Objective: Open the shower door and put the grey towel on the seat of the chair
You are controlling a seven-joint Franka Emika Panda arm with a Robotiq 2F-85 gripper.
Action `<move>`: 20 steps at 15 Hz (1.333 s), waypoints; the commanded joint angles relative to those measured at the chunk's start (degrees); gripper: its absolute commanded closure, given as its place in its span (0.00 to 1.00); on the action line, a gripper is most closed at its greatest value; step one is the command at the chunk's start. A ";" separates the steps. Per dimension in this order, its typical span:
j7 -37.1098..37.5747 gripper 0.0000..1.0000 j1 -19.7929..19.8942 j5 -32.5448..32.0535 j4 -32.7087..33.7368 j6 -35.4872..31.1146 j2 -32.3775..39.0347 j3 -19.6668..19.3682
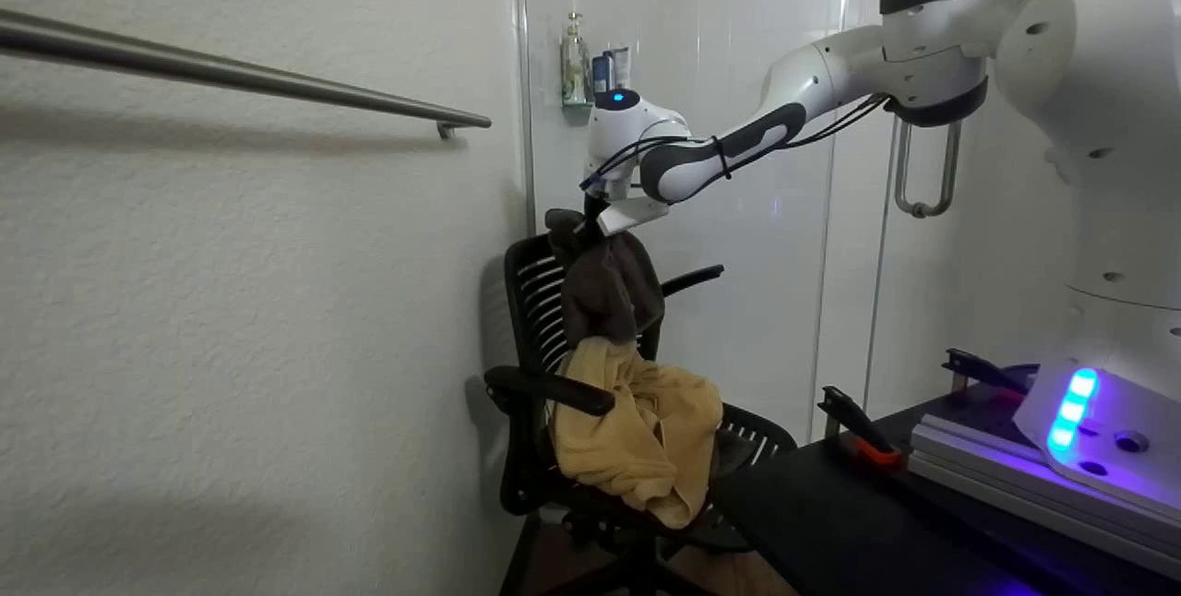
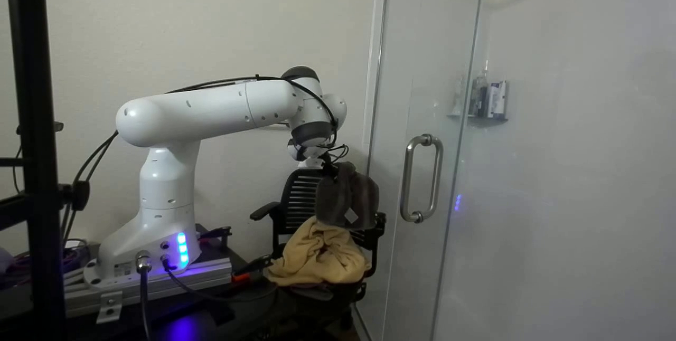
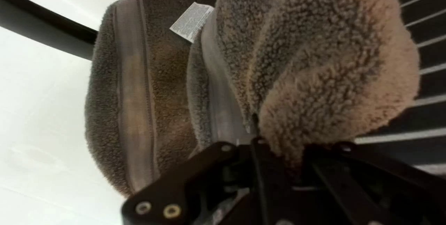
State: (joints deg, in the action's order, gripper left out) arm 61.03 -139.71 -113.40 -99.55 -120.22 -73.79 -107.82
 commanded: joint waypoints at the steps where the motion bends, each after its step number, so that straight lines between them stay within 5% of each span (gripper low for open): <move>1: -5.38 0.98 10.18 9.22 -6.35 4.53 2.52 8.61; 7: -7.88 0.98 24.09 26.56 -14.54 11.10 6.58 25.32; 12: -8.57 0.98 31.31 38.83 -17.54 13.46 13.14 35.15; 16: -9.64 0.98 35.95 47.29 -18.30 11.14 18.86 38.57; 20: -11.71 0.98 39.92 56.80 -19.77 8.71 23.59 37.43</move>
State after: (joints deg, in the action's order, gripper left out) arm 51.84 -104.44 -63.62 -116.94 -108.16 -55.37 -69.68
